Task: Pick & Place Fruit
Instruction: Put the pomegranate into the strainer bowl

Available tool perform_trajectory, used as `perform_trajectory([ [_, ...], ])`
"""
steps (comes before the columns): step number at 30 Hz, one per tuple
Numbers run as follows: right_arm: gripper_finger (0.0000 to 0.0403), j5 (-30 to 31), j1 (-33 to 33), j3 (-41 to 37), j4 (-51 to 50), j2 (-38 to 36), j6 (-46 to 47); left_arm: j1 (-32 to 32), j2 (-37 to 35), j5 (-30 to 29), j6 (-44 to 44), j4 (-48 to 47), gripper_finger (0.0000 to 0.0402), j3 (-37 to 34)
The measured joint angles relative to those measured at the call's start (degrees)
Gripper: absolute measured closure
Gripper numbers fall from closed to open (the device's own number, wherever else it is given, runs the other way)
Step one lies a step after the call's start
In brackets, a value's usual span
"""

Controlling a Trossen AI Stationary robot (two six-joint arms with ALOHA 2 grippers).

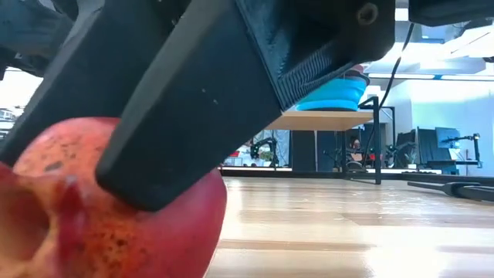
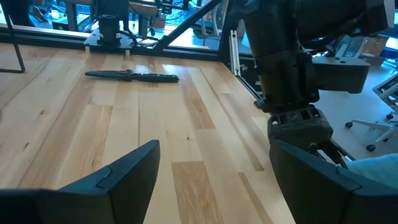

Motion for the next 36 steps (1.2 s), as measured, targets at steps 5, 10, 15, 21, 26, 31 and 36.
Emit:
perform_trajectory([
  [5, 0.0228, 1.98, -0.07, 0.04, -1.05, -0.11, 5.83, 0.0, 0.0, -0.01, 0.0, -0.01, 0.0105, 0.0],
  [10, 0.0225, 5.0, -0.91, 0.04, -6.19, -1.35, 17.08, 0.0, 0.0, -0.04, -0.88, -0.01, 0.0105, 0.0],
  [15, 0.0226, 8.8, -2.62, 0.05, -16.92, -2.68, 26.59, -0.02, 0.0, -0.05, -0.93, -0.01, 0.0105, 0.0],
  [21, 0.0233, 11.23, -5.17, 0.18, -23.58, -2.82, 32.08, 0.0, 0.0, -0.08, -0.85, -0.01, 0.0105, 0.0],
  [26, 0.0218, 11.2, -8.36, 0.07, -23.73, -2.67, 36.84, 0.0, 0.0, -0.08, -0.82, 0.01, 0.0105, 0.0],
  [31, 0.0194, 9.65, -10.87, -0.13, -24.16, -1.84, 36.31, 0.0, 0.0, -0.08, -0.8, 0.01, 0.0105, -0.02],
  [36, 0.0155, 9.19, -11.36, -0.2, -24.62, -1.77, 34.88, 0.0, 0.0, -0.09, -0.86, 0.01, 0.0105, -0.02],
])
